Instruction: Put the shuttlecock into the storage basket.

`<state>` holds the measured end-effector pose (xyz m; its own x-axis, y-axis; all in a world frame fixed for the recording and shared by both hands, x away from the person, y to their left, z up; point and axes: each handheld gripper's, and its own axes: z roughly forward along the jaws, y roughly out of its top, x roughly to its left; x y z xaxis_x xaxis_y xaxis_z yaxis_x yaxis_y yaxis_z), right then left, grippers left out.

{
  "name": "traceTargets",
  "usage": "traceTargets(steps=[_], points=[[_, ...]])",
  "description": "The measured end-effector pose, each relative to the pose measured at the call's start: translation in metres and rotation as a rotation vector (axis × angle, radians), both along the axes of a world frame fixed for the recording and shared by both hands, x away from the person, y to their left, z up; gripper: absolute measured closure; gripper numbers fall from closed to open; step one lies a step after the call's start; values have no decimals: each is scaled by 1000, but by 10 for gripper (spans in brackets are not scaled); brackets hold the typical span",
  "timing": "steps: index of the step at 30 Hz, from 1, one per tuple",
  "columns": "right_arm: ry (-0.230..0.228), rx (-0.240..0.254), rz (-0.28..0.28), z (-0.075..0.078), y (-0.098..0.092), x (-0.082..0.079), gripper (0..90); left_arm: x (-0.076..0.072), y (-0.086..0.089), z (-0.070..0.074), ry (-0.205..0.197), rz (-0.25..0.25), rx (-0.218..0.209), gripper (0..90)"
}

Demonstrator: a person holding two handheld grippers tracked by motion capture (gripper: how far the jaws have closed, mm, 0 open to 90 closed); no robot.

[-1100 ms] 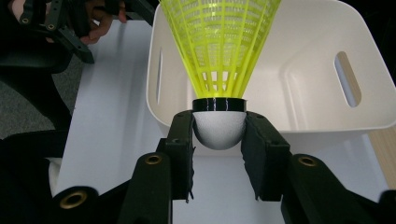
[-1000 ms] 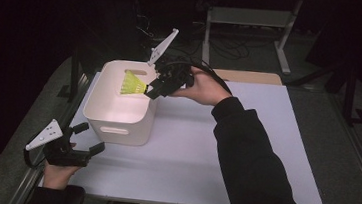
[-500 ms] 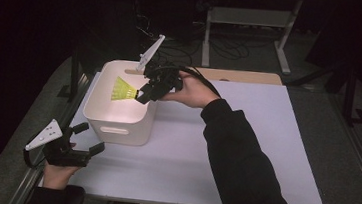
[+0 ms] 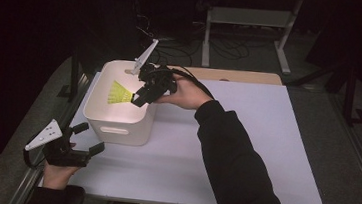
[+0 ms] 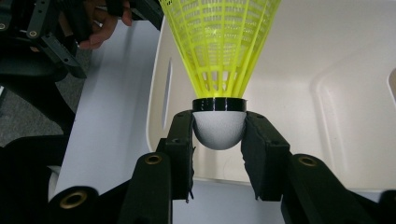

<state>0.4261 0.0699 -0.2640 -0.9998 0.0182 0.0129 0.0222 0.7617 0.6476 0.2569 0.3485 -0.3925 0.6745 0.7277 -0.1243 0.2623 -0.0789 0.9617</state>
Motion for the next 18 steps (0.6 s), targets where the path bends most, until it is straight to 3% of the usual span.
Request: traceTargets(steps=[18], points=[[35, -27, 6, -23, 11, 7, 632, 0, 0, 0, 2, -4, 1, 0]])
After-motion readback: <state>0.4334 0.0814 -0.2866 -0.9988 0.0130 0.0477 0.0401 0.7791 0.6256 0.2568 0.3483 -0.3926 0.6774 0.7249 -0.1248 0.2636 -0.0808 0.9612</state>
